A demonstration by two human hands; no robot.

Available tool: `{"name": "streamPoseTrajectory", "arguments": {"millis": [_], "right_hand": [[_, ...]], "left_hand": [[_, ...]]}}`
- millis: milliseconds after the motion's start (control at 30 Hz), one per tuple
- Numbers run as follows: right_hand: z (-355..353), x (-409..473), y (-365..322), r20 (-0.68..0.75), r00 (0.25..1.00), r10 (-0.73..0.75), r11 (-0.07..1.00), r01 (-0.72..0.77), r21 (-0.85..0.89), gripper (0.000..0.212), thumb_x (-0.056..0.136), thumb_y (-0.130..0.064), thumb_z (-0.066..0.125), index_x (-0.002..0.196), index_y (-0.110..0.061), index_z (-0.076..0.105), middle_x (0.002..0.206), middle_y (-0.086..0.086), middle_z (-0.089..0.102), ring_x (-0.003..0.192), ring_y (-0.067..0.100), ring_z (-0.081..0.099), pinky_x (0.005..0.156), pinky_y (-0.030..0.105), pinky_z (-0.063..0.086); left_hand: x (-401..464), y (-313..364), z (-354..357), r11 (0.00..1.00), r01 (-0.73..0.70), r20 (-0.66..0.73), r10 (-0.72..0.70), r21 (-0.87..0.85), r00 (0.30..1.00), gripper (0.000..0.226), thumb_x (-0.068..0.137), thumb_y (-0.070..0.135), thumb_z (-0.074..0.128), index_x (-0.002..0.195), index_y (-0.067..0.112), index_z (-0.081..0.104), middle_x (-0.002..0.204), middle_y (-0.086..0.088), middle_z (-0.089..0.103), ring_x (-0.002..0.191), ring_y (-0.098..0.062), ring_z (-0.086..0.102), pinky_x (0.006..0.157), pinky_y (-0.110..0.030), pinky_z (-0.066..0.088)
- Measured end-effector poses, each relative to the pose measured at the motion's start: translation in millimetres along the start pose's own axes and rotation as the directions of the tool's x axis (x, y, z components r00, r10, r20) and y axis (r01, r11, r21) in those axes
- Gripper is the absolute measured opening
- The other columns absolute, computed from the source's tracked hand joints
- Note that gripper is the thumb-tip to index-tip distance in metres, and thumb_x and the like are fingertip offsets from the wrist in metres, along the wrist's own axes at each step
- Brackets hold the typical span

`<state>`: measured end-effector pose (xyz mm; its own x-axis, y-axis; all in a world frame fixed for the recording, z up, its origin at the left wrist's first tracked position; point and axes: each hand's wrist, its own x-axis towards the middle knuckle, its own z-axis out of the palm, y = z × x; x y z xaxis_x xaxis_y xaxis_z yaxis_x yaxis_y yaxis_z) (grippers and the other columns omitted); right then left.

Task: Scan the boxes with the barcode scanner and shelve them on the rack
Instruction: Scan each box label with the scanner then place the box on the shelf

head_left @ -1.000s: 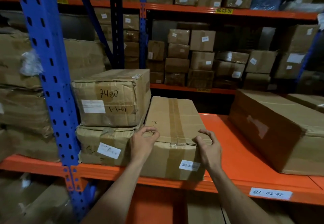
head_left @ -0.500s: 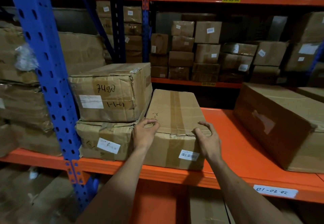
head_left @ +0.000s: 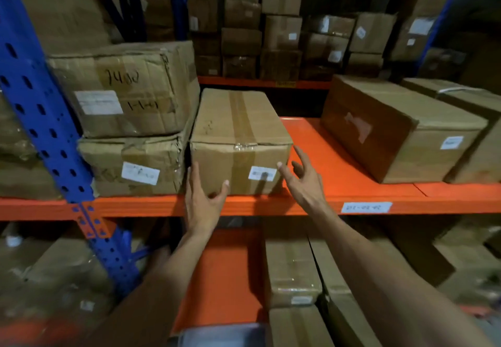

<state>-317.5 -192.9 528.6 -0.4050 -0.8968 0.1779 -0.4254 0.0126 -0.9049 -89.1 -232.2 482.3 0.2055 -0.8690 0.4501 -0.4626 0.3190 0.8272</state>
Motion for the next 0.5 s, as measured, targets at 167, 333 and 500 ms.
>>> {"name": "streamPoseTrajectory", "arguments": {"millis": [167,333,500], "right_hand": [[-35.3,-64.9,52.5,0.033,0.99,0.138,0.924,-0.116,-0.363,0.07,0.081,-0.07,0.062,0.136,-0.026,0.064,0.134,0.004,0.07,0.129,0.029,0.061,0.108,0.041,0.048],[-76.7,-129.1,120.8,0.126,0.945,0.302,0.813,-0.186,-0.552,0.073,0.076,-0.072,0.06,0.127,-0.02,0.069,0.118,0.009,0.075,0.109,0.027,0.069,0.096,0.035,0.056],[-114.9,-205.2,194.7,0.197,0.879,0.435,0.768,-0.248,-0.591,0.063,0.084,-0.064,0.067,0.127,-0.019,0.064,0.112,0.008,0.073,0.095,0.023,0.069,0.087,0.039,0.061]], "left_hand": [[-83.8,-29.2,9.3,0.975,0.075,0.238,-0.125,0.208,0.963,0.06,0.076,0.044,0.077,0.122,0.008,0.062,0.122,-0.011,0.064,0.114,-0.03,0.061,0.093,-0.034,0.047],[-167.8,-42.3,26.7,0.949,0.088,0.471,-0.229,0.302,0.852,0.065,0.067,0.062,0.064,0.105,0.01,0.067,0.105,-0.007,0.065,0.102,-0.027,0.065,0.092,-0.033,0.05],[-265.6,-44.7,41.9,0.91,0.118,0.558,-0.342,0.397,0.756,0.056,0.077,0.046,0.076,0.114,0.005,0.066,0.116,-0.011,0.065,0.11,-0.028,0.061,0.095,-0.031,0.046]]}}
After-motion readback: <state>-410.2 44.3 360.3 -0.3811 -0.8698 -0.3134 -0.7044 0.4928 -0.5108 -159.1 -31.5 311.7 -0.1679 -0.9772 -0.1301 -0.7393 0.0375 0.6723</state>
